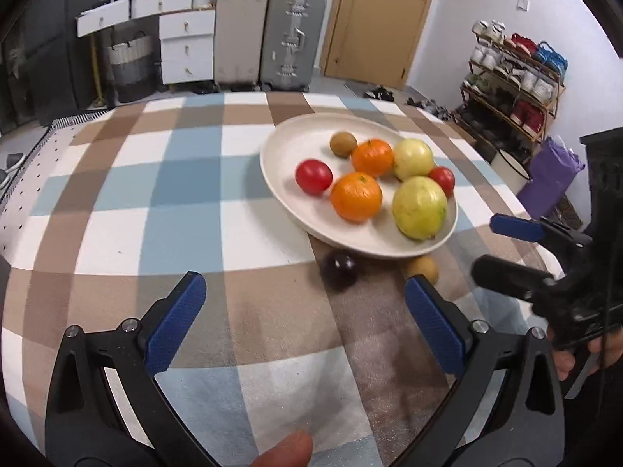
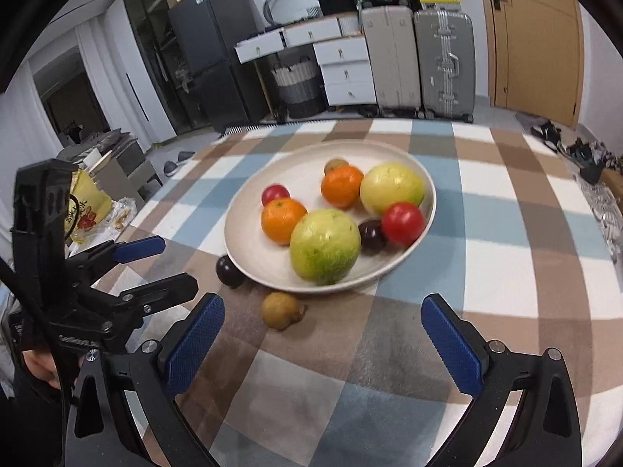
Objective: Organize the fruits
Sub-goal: 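Withdraw both tools from the plate toward the last fruits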
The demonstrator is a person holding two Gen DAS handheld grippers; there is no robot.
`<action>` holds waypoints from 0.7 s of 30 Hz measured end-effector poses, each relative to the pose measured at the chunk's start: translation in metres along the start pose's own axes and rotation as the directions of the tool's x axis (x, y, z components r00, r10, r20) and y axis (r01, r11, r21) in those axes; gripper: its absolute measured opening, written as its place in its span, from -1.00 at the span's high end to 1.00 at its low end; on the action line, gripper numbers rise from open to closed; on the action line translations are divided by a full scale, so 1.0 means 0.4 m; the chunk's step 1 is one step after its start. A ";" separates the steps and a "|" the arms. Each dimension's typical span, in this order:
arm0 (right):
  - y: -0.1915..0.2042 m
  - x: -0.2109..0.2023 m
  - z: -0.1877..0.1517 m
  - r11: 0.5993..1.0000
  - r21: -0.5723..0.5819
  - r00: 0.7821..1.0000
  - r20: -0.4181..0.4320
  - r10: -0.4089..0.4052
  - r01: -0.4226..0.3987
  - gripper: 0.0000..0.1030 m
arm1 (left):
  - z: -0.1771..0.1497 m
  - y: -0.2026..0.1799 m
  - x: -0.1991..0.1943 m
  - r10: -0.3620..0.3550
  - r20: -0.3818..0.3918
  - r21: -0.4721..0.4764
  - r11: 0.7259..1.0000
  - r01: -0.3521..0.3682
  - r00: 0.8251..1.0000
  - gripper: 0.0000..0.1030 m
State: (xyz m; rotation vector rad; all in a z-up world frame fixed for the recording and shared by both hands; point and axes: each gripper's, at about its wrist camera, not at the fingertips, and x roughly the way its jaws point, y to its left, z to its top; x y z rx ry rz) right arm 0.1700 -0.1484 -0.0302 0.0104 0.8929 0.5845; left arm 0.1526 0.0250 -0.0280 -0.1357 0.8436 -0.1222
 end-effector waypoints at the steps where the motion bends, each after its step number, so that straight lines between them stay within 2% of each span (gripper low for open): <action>1: 0.005 0.011 -0.004 1.000 -0.007 1.000 -0.017 -0.005 0.005 -0.99 | -0.003 -0.003 0.005 0.016 -0.006 0.004 1.000 -0.016 1.000 -0.98; 6: 0.013 0.037 -0.013 0.998 -0.024 0.997 -0.048 -0.063 0.062 -0.98 | -0.009 -0.016 0.026 0.063 -0.031 0.031 0.998 -0.062 0.998 -0.98; 12: 0.030 0.063 -0.017 0.997 -0.054 0.995 -0.075 -0.065 0.061 -0.96 | -0.015 -0.024 0.038 0.086 -0.032 0.060 0.995 -0.084 0.996 -0.94; 14: 0.038 0.068 -0.018 0.996 -0.064 0.994 -0.083 -0.075 0.070 -0.87 | -0.014 -0.019 0.043 0.098 -0.036 0.062 0.993 -0.096 0.995 -0.94; 16: 0.037 0.076 -0.018 0.996 -0.061 0.993 -0.099 -0.071 0.065 -0.58 | -0.013 -0.007 0.047 0.093 -0.045 0.043 0.995 -0.091 0.995 -0.94; 17: 0.035 0.079 -0.018 0.996 -0.059 0.992 -0.105 -0.073 0.067 -0.52 | -0.013 -0.001 0.049 0.099 -0.049 0.036 0.995 -0.097 0.994 -0.94; 21: 0.049 0.084 -0.013 0.996 -0.078 0.992 -0.110 -0.061 0.053 -0.40 | -0.008 0.023 0.051 0.121 -0.042 0.006 0.993 -0.121 0.992 -0.94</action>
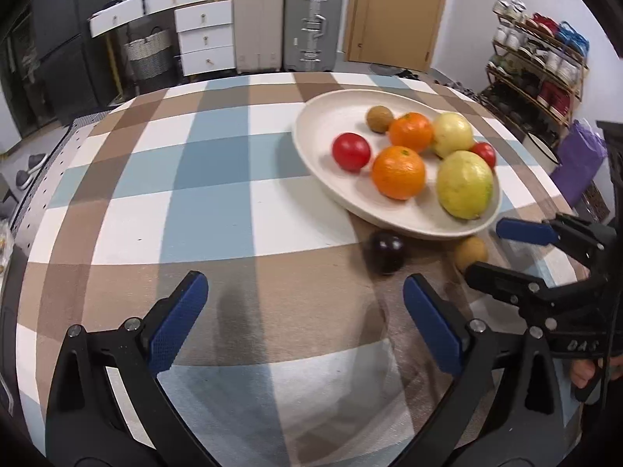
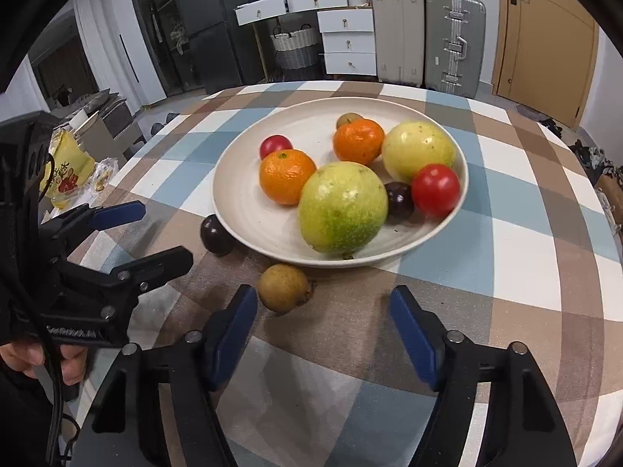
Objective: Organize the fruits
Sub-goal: 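Withdraw both tools from the plate toward the last fruits, then grasp the small brown kiwi with the right tool while the left tool grasps the dark cherry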
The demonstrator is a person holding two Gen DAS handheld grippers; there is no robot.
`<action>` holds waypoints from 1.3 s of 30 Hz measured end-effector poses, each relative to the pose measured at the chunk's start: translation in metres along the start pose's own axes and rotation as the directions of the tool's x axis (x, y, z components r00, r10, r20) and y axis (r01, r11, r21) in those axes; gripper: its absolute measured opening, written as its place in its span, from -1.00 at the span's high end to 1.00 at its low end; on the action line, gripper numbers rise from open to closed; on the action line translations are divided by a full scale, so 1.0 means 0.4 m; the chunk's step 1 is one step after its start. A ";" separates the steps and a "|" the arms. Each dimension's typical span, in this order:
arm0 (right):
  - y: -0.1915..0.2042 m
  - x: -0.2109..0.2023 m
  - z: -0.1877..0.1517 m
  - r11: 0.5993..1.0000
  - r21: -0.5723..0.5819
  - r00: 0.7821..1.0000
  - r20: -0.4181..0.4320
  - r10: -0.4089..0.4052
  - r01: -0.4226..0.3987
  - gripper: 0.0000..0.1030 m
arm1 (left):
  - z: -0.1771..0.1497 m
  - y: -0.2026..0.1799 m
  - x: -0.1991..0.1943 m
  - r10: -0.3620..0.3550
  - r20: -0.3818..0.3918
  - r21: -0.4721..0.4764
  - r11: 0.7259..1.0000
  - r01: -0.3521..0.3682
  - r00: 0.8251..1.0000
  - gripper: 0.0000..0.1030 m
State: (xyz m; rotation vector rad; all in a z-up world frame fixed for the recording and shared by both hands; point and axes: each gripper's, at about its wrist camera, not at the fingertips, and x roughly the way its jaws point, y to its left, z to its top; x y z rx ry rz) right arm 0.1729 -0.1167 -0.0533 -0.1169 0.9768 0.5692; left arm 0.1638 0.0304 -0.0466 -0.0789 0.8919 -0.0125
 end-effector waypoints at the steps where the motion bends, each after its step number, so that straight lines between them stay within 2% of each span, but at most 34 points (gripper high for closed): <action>1: 0.006 0.001 0.001 1.000 -0.006 1.000 0.000 -0.001 0.001 -0.33 | 0.001 0.004 0.000 0.002 0.003 -0.005 1.000 -0.002 1.000 -0.94; 2: 0.012 0.003 0.002 1.000 -0.014 1.000 0.002 -0.005 0.006 -0.25 | 0.002 0.008 0.001 0.001 0.005 -0.010 1.000 -0.001 1.000 -0.94; 3: 0.023 0.008 0.002 0.999 -0.035 1.000 -0.002 -0.012 0.012 -0.08 | 0.003 0.010 0.002 -0.014 0.006 -0.014 1.000 0.014 1.000 -0.94; 5: 0.034 0.010 0.000 0.998 -0.057 1.000 0.001 -0.031 0.031 0.03 | 0.002 0.012 0.002 -0.030 0.006 -0.020 0.999 0.030 1.000 -0.94; 6: 0.037 0.007 -0.003 0.998 -0.061 1.000 0.003 -0.027 0.027 0.17 | 0.003 0.011 0.005 -0.034 0.006 -0.020 0.999 0.034 0.999 -0.94; 7: 0.037 0.005 -0.004 0.998 -0.061 1.000 0.001 -0.016 0.016 0.41 | 0.003 0.009 0.006 -0.030 0.003 -0.019 0.999 0.031 1.000 -0.94; 10: 0.030 -0.005 -0.010 0.998 -0.060 1.000 0.007 -0.025 0.026 0.42 | 0.000 0.004 0.012 -0.039 -0.009 -0.016 0.999 0.039 0.999 -0.94; 20: -0.023 -0.035 -0.020 0.999 0.023 0.999 0.036 0.039 -0.040 0.42 | 0.003 -0.025 0.022 -0.086 -0.014 -0.001 0.996 0.086 0.996 -0.94; 24: -0.037 -0.041 -0.022 0.999 0.045 0.999 0.046 0.026 -0.028 0.42 | 0.014 -0.049 0.030 -0.105 -0.010 0.030 0.994 0.105 0.994 -0.89; 27: -0.046 -0.041 -0.021 0.998 0.057 0.999 0.051 0.009 -0.012 0.42 | 0.018 -0.072 0.043 -0.127 -0.035 0.064 0.990 0.129 0.991 -0.61; 33: -0.051 -0.040 -0.022 0.998 0.059 0.999 0.048 0.006 -0.009 0.42 | 0.021 -0.099 0.047 -0.143 -0.034 0.111 0.983 0.146 0.989 -0.20; 35: -0.049 -0.039 -0.023 0.998 0.055 0.999 0.045 0.010 -0.012 0.42 | 0.022 -0.099 0.046 -0.153 -0.033 0.112 0.981 0.156 0.988 0.03; 37: -0.045 -0.038 -0.024 0.998 0.053 0.999 0.044 0.019 -0.022 0.42 | 0.022 -0.094 0.045 -0.164 -0.031 0.106 0.980 0.166 0.986 0.13; 39: -0.044 -0.039 -0.024 0.998 0.050 0.999 0.046 0.020 -0.023 0.42 | 0.023 -0.090 0.044 -0.178 -0.029 0.098 0.979 0.180 0.984 0.32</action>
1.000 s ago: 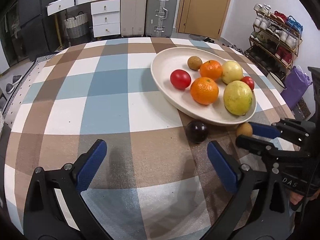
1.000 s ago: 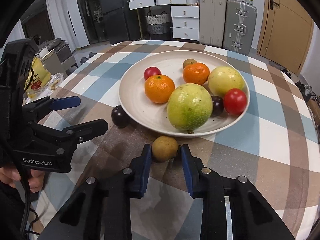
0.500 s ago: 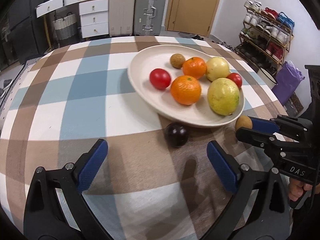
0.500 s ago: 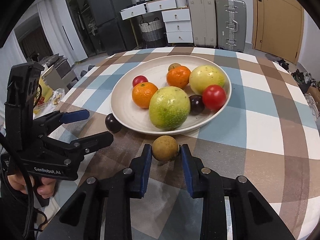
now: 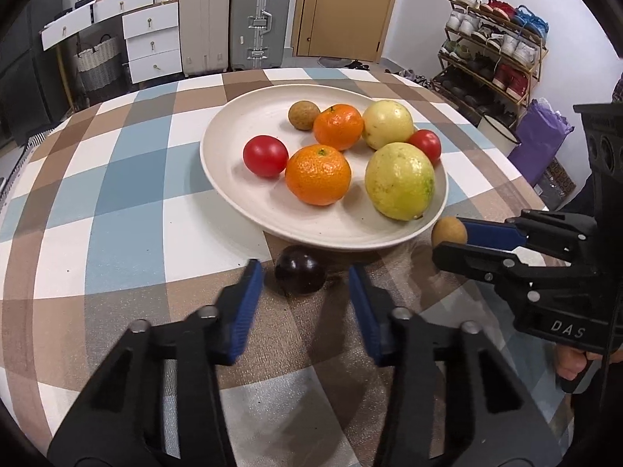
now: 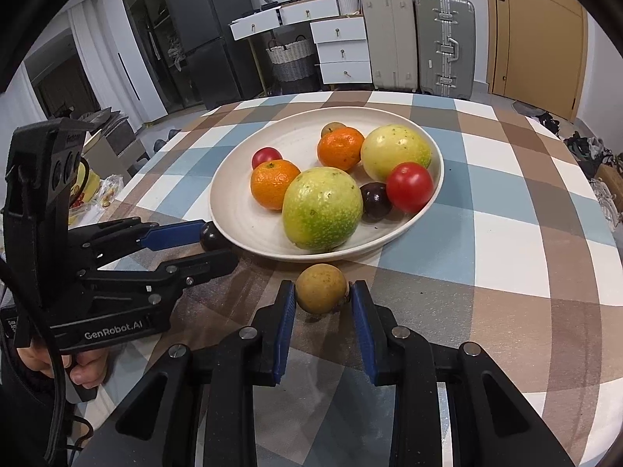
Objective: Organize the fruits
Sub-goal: 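Grasp the small brown kiwi with the right tool while the left tool grasps the dark cherry, then carry the kiwi and dark cherry onto the white plate and open both tools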
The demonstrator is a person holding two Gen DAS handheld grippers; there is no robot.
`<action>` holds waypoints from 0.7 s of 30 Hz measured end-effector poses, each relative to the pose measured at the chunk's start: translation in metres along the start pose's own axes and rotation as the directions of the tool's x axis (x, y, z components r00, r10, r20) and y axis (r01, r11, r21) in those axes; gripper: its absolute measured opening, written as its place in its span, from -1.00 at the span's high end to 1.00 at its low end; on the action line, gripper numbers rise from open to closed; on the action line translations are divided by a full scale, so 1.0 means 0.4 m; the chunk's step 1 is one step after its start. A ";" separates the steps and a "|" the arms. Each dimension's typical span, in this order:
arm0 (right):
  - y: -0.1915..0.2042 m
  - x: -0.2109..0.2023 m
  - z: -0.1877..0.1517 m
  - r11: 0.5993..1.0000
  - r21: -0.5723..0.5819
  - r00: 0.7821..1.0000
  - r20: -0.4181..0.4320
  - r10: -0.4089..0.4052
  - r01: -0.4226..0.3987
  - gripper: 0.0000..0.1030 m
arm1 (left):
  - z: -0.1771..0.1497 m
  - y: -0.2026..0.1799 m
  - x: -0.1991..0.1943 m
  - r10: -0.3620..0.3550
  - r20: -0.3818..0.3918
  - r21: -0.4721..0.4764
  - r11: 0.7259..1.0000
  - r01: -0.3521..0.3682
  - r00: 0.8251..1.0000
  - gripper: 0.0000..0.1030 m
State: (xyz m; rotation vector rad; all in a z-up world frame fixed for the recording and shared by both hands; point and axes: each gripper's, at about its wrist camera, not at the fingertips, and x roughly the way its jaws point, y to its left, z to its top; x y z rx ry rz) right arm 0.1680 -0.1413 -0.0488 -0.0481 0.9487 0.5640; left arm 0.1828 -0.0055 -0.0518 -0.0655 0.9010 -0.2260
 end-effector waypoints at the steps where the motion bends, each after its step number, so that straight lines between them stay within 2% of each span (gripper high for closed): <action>1: 0.000 0.000 -0.001 1.000 0.000 1.000 0.000 0.001 -0.001 0.42 | 0.000 0.002 0.000 -0.004 0.001 -0.004 1.000 0.004 1.000 0.43; 3: 0.000 0.000 -0.002 1.000 0.001 1.000 0.000 0.002 -0.002 0.42 | -0.002 0.008 -0.004 0.002 0.003 -0.017 1.000 -0.002 1.000 0.53; 6: 0.001 -0.001 -0.002 1.000 0.000 1.000 0.001 0.003 -0.003 0.42 | -0.006 0.018 -0.009 -0.017 0.006 -0.034 0.999 0.017 1.000 0.52; 21: -0.001 -0.023 -0.001 1.000 -0.005 0.999 0.048 0.022 -0.022 0.42 | -0.028 0.013 -0.060 -0.014 0.048 -0.032 0.999 0.015 0.999 0.53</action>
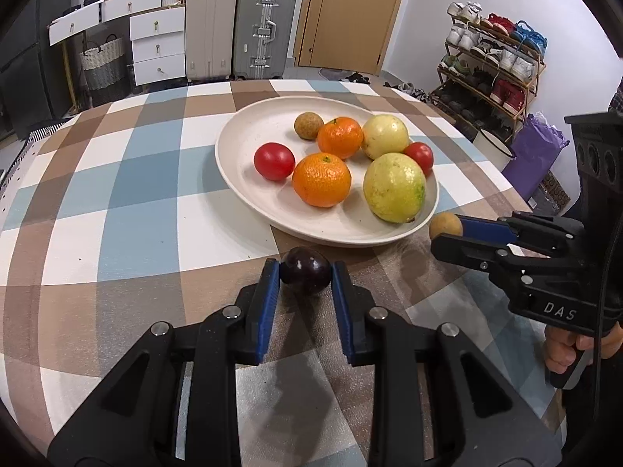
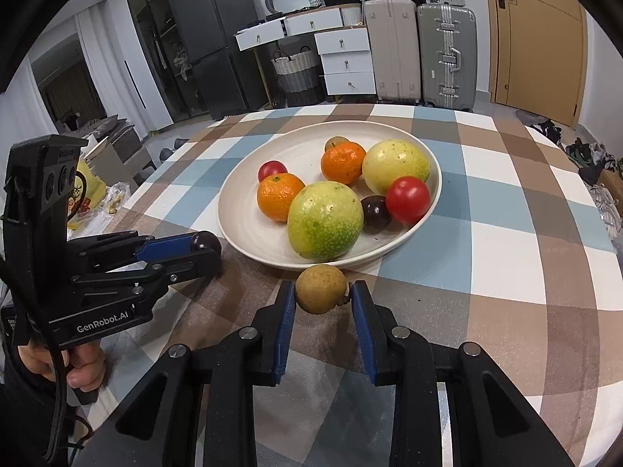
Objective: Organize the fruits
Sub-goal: 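Carry the kiwi and dark cherry onto the white plate and open both tools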
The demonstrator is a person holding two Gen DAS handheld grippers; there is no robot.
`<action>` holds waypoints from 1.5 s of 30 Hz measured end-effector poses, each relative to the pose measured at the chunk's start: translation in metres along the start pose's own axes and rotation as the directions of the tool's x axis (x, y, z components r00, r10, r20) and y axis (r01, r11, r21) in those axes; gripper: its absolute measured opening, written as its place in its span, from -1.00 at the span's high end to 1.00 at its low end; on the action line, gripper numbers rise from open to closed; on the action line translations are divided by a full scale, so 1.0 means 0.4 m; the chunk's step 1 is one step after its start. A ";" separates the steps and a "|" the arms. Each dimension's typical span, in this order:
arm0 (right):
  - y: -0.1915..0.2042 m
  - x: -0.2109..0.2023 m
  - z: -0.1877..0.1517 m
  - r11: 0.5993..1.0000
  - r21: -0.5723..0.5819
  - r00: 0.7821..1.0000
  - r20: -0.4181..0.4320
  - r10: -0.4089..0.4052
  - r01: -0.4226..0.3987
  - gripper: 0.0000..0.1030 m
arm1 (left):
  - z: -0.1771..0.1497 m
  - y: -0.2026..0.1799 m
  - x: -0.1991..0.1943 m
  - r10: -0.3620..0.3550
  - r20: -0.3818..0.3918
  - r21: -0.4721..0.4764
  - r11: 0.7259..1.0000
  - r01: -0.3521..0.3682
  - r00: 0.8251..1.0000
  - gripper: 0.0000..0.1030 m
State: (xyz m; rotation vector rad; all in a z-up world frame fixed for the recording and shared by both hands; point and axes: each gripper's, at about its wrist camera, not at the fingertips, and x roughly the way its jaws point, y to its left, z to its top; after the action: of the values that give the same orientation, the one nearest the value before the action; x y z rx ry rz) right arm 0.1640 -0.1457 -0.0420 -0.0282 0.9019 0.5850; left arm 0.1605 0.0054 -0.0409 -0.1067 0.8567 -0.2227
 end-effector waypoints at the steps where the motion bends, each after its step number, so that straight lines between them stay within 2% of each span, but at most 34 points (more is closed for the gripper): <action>1: 0.001 -0.003 0.001 1.000 -0.004 1.000 0.008 0.006 -0.006 0.42 | 0.002 0.001 -0.005 -0.004 0.005 -0.002 1.000 0.004 1.000 0.53; 4: 0.004 -0.019 0.004 0.999 -0.008 0.998 0.041 0.038 -0.037 0.42 | 0.009 0.002 -0.029 -0.007 0.033 -0.001 1.000 0.007 0.999 0.53; 9: 0.002 -0.048 0.015 0.999 -0.004 0.994 0.099 0.044 -0.044 0.42 | 0.018 0.012 -0.063 -0.009 0.063 -0.016 1.000 0.010 0.998 0.53; 15: -0.017 -0.057 0.035 0.999 0.039 0.994 0.107 0.034 -0.038 0.42 | 0.035 0.017 -0.084 0.009 0.075 -0.031 0.999 -0.006 0.997 0.53; 18: -0.030 -0.066 0.061 0.995 0.070 0.991 0.117 0.058 -0.066 0.42 | 0.057 0.014 -0.095 0.003 0.091 -0.023 1.000 -0.001 0.996 0.53; 23: -0.026 -0.067 0.105 0.996 0.073 0.992 0.119 0.048 -0.057 0.42 | 0.102 0.013 -0.103 0.006 0.106 -0.022 1.000 -0.004 0.994 0.52; 32: -0.030 -0.017 0.158 0.998 0.056 0.996 0.083 0.027 -0.032 0.42 | 0.169 0.017 -0.027 -0.011 0.070 -0.027 1.000 0.013 0.997 0.52; 45: -0.059 0.052 0.179 1.000 0.024 0.999 0.042 -0.020 0.019 0.42 | 0.215 0.028 0.052 0.017 0.048 -0.006 1.000 -0.017 0.999 0.52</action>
State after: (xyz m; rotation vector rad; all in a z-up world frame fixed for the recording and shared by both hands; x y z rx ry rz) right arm 0.2378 -0.1372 -0.0175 -0.0033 0.8662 0.5545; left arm 0.2405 0.0117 -0.0020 -0.1095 0.8099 -0.2015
